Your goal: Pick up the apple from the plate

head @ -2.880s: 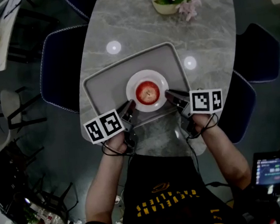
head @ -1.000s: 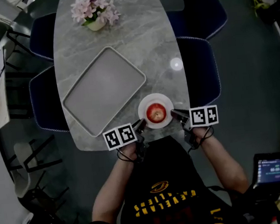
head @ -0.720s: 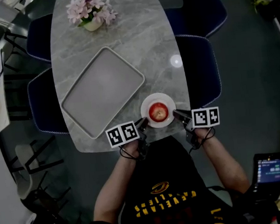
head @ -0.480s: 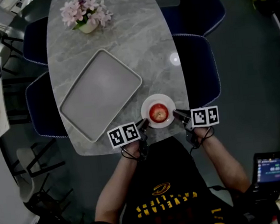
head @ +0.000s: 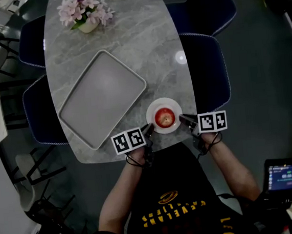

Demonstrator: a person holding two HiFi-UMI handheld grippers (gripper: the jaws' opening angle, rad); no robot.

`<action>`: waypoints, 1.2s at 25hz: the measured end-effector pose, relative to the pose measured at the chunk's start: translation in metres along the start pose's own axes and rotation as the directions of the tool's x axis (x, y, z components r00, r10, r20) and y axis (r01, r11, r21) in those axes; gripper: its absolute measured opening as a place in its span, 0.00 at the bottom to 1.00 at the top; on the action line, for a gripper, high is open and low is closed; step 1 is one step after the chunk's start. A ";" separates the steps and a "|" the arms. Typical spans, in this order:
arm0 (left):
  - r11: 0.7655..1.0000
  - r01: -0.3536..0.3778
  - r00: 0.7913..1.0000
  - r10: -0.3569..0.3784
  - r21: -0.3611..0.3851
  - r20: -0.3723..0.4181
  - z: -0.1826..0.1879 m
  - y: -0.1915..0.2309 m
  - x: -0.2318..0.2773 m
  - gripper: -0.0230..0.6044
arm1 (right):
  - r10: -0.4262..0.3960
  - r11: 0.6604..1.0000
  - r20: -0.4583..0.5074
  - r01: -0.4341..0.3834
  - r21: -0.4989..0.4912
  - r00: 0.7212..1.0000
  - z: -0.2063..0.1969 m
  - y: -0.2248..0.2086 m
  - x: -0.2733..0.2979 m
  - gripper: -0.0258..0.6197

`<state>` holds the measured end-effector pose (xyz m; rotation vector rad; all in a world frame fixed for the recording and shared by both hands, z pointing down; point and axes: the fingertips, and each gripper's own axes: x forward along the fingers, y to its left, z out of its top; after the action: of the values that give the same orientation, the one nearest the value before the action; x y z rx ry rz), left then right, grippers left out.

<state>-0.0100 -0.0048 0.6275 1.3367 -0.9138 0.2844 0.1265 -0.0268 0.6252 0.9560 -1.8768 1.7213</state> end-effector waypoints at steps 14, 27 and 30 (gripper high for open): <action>1.000 -0.014 1.000 0.014 0.015 -0.005 -0.002 0.001 -0.003 0.10 | -0.002 1.000 -0.016 0.002 0.000 1.000 -0.004 0.000 0.003 0.10; 0.997 -0.038 0.998 0.035 0.069 0.047 0.005 0.001 -0.007 0.14 | -0.066 0.981 0.086 0.080 -0.174 0.994 0.013 -0.004 -0.004 0.11; 0.996 -0.041 0.997 0.035 0.084 0.068 0.010 0.002 -0.012 0.16 | -0.073 0.984 0.139 0.094 -0.149 0.988 0.025 -0.006 -0.010 0.11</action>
<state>-0.0226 -0.0103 0.6201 1.4149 -0.9929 0.3128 0.1417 -0.0492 0.6188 1.0948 -1.9908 1.4720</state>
